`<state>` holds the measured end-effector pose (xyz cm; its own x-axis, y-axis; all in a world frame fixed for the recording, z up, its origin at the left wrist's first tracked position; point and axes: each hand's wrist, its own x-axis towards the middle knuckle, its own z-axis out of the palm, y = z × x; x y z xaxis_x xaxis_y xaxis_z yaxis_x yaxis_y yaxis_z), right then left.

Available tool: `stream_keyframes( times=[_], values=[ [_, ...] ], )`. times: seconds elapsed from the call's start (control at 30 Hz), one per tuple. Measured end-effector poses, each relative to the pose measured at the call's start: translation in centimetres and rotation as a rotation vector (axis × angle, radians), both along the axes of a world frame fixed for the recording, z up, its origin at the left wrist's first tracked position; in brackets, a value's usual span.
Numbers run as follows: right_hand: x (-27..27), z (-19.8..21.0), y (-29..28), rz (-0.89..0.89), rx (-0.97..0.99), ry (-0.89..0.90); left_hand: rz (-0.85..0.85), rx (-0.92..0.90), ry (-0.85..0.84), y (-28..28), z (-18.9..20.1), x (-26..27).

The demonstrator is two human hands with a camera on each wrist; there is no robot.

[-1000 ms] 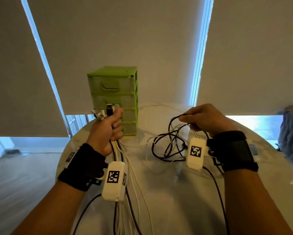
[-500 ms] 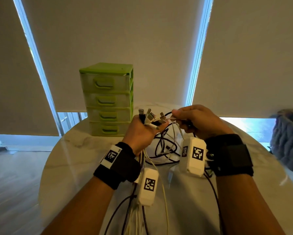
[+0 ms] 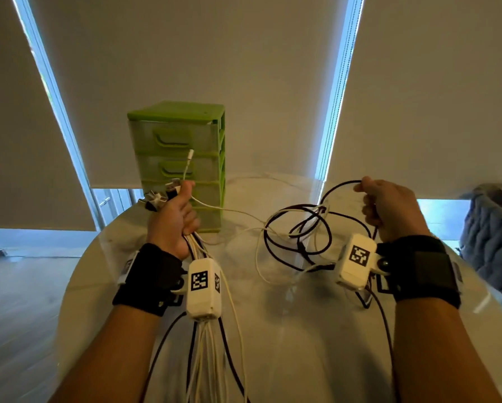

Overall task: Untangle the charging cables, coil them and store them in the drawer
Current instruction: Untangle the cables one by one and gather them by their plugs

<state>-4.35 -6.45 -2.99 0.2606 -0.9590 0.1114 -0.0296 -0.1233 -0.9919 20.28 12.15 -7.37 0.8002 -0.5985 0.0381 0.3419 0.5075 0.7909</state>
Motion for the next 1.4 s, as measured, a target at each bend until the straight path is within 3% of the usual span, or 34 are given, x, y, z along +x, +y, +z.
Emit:
stream_keyframes(
  times=[0.17,0.37,0.43,0.5,0.6,0.67,0.73,0.9,1.0,1.1,1.27,1.4],
  values=[
    [1.4,0.7,1.6,0.17,-0.01,-0.058,0.024,0.062,-0.03,0.0,-0.4,-0.3],
    [2.6,1.0,2.3,-0.115,-0.45,0.293,0.012,0.103,-0.05,-0.3,-0.8,-0.7],
    [2.4,1.9,3.3,-0.104,-0.55,0.341,0.002,0.106,-0.048,-0.3,-1.0,-0.5],
    [1.9,2.4,4.4,0.065,-0.571,0.441,-0.014,0.099,-0.038,-0.4,-1.2,-0.3],
    [2.0,1.9,5.8,0.401,-0.481,0.836,-0.039,0.082,-0.031,-0.3,-1.4,-0.2],
    [2.7,0.4,5.7,0.485,-0.48,1.062,-0.047,0.079,-0.029,-0.3,-1.4,-0.2],
    [3.3,-1.1,5.3,0.592,-0.466,1.161,-0.057,0.092,-0.026,-0.3,-1.4,-0.4],
    [4.5,-2.3,5.6,0.767,-0.365,0.956,-0.12,0.093,-0.042,-0.4,-1.1,-1.2],
    [5.7,-3.6,6.2,0.724,-0.532,1.038,-0.201,0.097,-0.043,-0.6,-1.2,-2.0],
    [6.1,-3.9,6.3,0.7,-0.586,0.969,-0.229,0.115,-0.042,-0.8,-1.5,-2.3],
    [5.0,-0.7,5.4,0.61,-0.404,0.691,-0.073,0.272,-0.176,-1.1,-1.5,-2.8],
    [5.4,1.1,6.1,0.525,-0.573,0.684,0.014,0.336,-0.356,-1.7,-1.2,-5.1]
  ],
)
